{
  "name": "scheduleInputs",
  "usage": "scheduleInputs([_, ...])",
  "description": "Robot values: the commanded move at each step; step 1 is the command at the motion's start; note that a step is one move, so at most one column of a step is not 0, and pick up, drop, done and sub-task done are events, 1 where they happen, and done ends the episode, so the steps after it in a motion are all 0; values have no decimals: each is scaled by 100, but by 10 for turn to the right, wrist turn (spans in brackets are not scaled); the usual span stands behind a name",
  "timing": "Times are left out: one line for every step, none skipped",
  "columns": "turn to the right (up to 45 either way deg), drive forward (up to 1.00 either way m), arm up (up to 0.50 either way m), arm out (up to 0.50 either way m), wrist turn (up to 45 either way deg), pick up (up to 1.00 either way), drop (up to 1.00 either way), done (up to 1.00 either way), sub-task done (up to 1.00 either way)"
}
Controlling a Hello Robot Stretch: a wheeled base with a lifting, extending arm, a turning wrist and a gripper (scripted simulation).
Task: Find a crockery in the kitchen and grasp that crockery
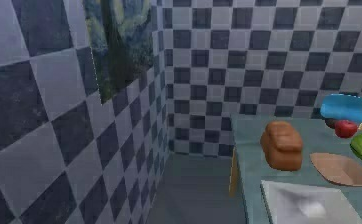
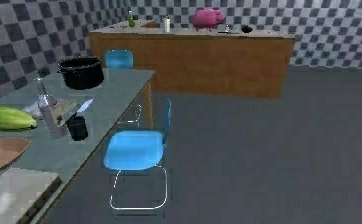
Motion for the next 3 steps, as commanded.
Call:
scheduleInputs([450,0,0,0,0,0,0,0,0])
scheduleInputs([0,30,0,0,0,0,0,0,0])
scheduleInputs([-450,0,0,0,0,0,0,0,0])
